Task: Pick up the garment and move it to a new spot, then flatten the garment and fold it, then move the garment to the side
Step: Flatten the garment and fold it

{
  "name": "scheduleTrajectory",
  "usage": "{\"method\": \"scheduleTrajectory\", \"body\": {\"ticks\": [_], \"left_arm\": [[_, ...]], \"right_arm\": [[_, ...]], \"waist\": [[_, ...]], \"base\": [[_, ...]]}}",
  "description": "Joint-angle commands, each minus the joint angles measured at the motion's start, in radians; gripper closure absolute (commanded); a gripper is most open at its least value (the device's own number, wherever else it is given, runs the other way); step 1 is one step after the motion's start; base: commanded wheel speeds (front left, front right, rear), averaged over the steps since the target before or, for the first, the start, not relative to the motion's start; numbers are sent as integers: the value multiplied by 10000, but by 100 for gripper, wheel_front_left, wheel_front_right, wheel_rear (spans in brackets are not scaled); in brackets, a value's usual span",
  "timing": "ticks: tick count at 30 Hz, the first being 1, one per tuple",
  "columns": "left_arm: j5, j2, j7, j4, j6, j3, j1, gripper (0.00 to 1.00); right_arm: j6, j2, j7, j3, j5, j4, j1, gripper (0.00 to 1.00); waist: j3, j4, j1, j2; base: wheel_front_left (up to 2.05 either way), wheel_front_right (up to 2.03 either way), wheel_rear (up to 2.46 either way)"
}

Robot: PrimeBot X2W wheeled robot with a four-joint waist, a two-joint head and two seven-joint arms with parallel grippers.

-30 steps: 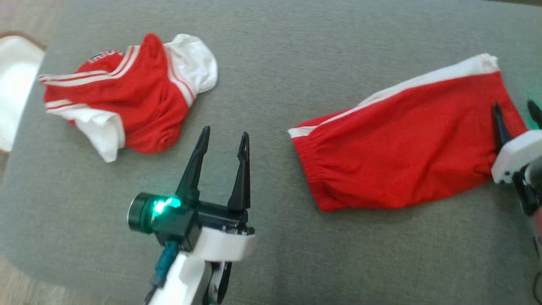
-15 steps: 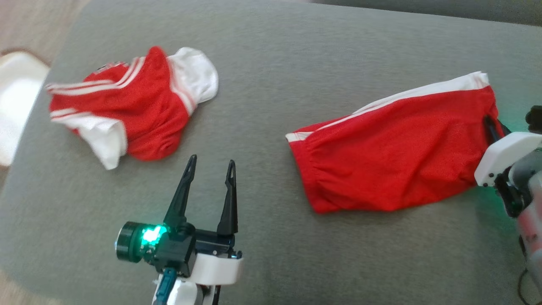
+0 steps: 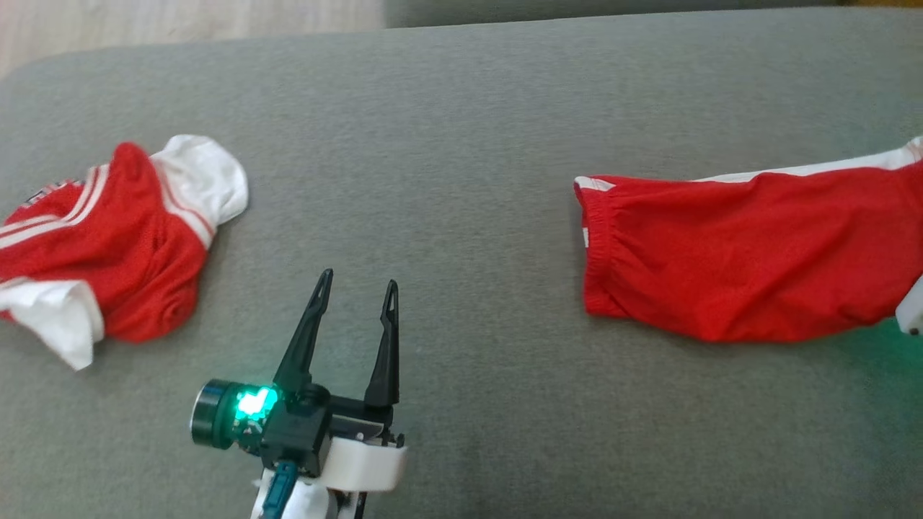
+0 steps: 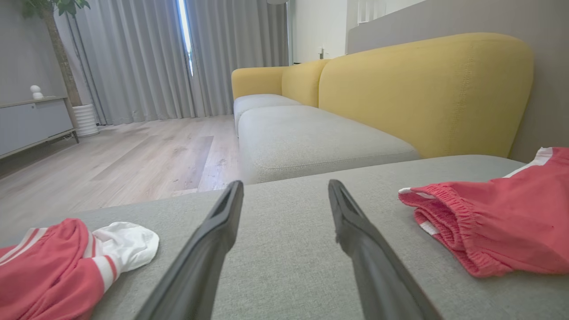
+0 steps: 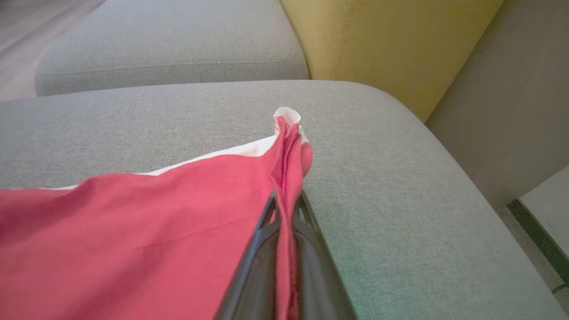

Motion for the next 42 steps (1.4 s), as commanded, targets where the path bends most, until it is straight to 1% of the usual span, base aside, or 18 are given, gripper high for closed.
{"method": "scheduleTrajectory", "body": {"ticks": [1, 5, 9, 14, 16, 19, 21, 23, 24, 25, 28, 31, 34, 35, 36, 39, 40, 42], "left_arm": [[72, 83, -64, -266, -9, 344, -168, 0], [73, 76, -64, -82, -90, 369, -107, 0], [26, 51, -64, 53, -163, 339, -16, 0], [-27, 3, -64, 120, -219, 246, 95, 0], [-39, -12, -64, 147, -236, 220, 138, 0], [-59, -32, -64, 198, -283, 171, 156, 0], [-73, -49, -64, 232, -323, 106, 123, 0], [-81, -65, -64, 246, -341, 42, 105, 0], [-90, -72, -64, 256, -340, 23, 115, 0], [-101, -77, -64, 260, -324, 24, 134, 0], [-148, -89, -64, 255, -264, 91, 228, 0], [-165, -96, -64, 182, -214, 184, 354, 0], [-174, -100, -64, 89, -188, 276, 553, 0], [-174, -100, -64, 89, -188, 276, 553, 0], [-186, -102, -64, 4, -152, 375, 727, 0], [-229, -79, -64, -128, -59, 613, 1096, 0], [-229, -79, -64, -128, -59, 613, 1096, 0], [-235, -33, -64, -273, -7, 788, 1345, 0]], "right_arm": [[65, -215, -168, 66, -22, -359, 13, 100], [65, 334, -526, 36, -99, -1247, -112, 100], [65, 1006, -653, 85, -159, -2384, -68, 100], [65, 2020, -357, 527, -477, -3832, 257, 100], [65, 2528, -121, 812, -603, -4275, 449, 100], [65, 3311, 205, 1208, -878, -4516, 757, 100], [65, 3764, 323, 1501, -1175, -4346, 948, 100], [65, 4116, 363, 1766, -1211, -4089, 1141, 100], [65, 4230, 323, 1878, -1222, -3976, 1224, 75], [65, 4324, 243, 1957, -1188, -3897, 1303, 0], [65, 4493, -216, 2162, -895, -4004, 1536, 0], [65, 4495, -899, 2028, -798, -4376, 1826, 0], [65, 4256, -1463, 1492, -1138, -4800, 2299, 0], [65, 4256, -1463, 1492, -1138, -4800, 2299, 0], [65, 4093, -1693, 1239, -1335, -5201, 2750, 0], [65, 3826, -1888, 852, -1415, -5797, 3599, 0], [65, 3826, -1888, 852, -1415, -5797, 3599, 0], [65, 3697, -1933, 443, -1467, -6134, 4205, 0]], "waist": [[-30, -177, 0, 0], [-246, -334, 0, 0], [-506, -262, 0, 0], [-734, 48, 0, 0], [-787, 199, 0, 0], [-821, 458, 0, 0], [-825, 661, 0, 0], [-854, 855, 0, 0], [-878, 940, 0, 0], [-907, 1005, 0, 0], [-1028, 1092, 0, 0], [-1220, 1076, 0, 0], [-1509, 1011, 0, 0], [-1509, 1011, 0, 0], [-1732, 936, 0, 0], [-2115, 762, 0, 0], [-2115, 762, 0, 0], [-2277, 663, 0, 0]], "base": [[0, 0, 0], [0, 0, 0], [0, 0, 0], [0, 0, 0], [0, 0, 0], [0, 0, 0], [0, 0, 0], [0, 0, 0], [0, 0, 0], [0, 0, 0], [0, 0, 0], [0, 0, 0], [0, 0, 0], [0, 0, 0], [0, 0, 0], [0, 0, 0], [0, 0, 0], [0, 0, 0]]}}
